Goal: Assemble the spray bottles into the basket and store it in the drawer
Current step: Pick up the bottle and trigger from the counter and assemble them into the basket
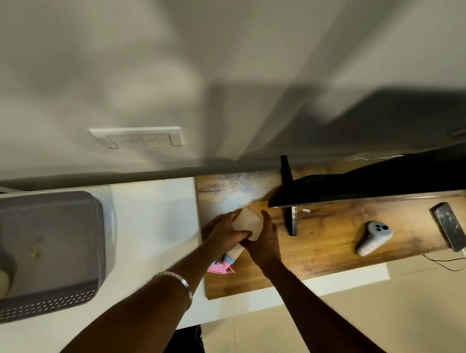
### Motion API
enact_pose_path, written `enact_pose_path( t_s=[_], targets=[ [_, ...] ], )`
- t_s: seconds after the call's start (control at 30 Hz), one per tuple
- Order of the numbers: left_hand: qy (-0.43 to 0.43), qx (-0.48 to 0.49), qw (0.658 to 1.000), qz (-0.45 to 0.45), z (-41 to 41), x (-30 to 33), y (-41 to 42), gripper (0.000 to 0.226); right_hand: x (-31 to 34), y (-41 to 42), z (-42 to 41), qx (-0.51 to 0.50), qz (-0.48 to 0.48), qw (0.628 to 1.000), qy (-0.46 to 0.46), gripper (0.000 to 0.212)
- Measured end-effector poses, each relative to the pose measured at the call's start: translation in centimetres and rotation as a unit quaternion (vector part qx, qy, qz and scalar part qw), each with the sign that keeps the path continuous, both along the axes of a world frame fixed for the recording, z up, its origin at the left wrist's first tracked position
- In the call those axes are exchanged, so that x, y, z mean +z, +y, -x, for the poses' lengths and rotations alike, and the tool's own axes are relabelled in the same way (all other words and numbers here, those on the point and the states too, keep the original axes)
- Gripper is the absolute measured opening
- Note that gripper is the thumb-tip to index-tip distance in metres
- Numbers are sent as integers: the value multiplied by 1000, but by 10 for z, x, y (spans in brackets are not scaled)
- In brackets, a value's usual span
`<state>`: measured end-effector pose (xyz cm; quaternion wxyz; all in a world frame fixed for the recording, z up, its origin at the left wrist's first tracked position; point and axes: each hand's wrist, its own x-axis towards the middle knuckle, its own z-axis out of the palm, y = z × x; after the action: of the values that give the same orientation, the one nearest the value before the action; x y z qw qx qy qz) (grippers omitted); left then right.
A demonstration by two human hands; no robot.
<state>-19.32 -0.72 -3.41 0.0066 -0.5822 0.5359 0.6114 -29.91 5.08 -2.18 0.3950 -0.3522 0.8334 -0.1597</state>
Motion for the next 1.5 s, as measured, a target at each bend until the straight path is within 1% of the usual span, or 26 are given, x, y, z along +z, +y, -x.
enact_pose_path(
  t_s=[0.07, 0.13, 0.2, 0.27, 0.33, 0.4, 0.5, 0.6, 0.67, 0.7, 0.83, 0.97, 1.03, 1.17, 1.27, 1.37, 1.5],
  targets=[
    [16, 7, 1000, -2, -6, 3, -1, 66, 2, 2, 0, -11, 22, 999, -35, 96],
    [41, 13, 999, -17, -14, 10, -5, 66, 7, 6, 2, -41, 44, 993, -102, 92],
    [70, 18, 996, -49, -26, 23, -9, 60, 16, 8, 2, -64, 53, 983, -162, 85],
    [101, 51, 989, -98, -45, 42, -16, 47, 29, 9, -2, -84, 38, 971, -220, 81],
    [110, 75, 982, -134, -67, 62, -26, 42, 40, 7, -7, -105, -2, 951, -290, 76],
    [111, 59, 981, -145, -96, 82, -35, 41, 50, 2, -16, -111, -33, 932, -344, 75],
    [139, 24, 979, -149, -143, 98, -45, 35, 60, -7, -43, -123, -52, 910, -393, 77],
    [160, 30, 972, -167, -190, 105, -45, 39, 68, -13, -83, -119, -54, 894, -428, 62],
    [168, 52, 969, -172, -215, 108, -42, 39, 74, -19, -112, -126, -57, 890, -434, 44],
    [171, 63, 970, -163, -228, 111, -41, 40, 78, -22, -128, -135, -61, 887, -437, 39],
    [172, 119, 970, -124, -275, 119, -37, 47, 92, -35, -195, -133, -64, 884, -443, 47],
    [183, 176, 962, -97, -331, 131, -49, 44, 102, -51, -266, -118, -59, 892, -432, 46],
    [175, 193, 962, -84, -370, 137, -59, 39, 103, -60, -309, -105, -57, 901, -416, 46],
    [147, 205, 965, -73, -422, 139, -76, 33, 102, -75, -369, -109, -36, 925, -362, 52],
    [137, 222, 962, -80, -468, 131, -87, 32, 99, -93, -417, -133, -23, 933, -334, 44],
    [124, 252, 957, -77, -505, 114, -94, 31, 94, -106, -456, -124, -26, 931, -343, 30],
    [94, 279, 953, -76, -540, 90, -95, 37, 77, -117, -497, -130, -37, 932, -337, 33]
  ],
)
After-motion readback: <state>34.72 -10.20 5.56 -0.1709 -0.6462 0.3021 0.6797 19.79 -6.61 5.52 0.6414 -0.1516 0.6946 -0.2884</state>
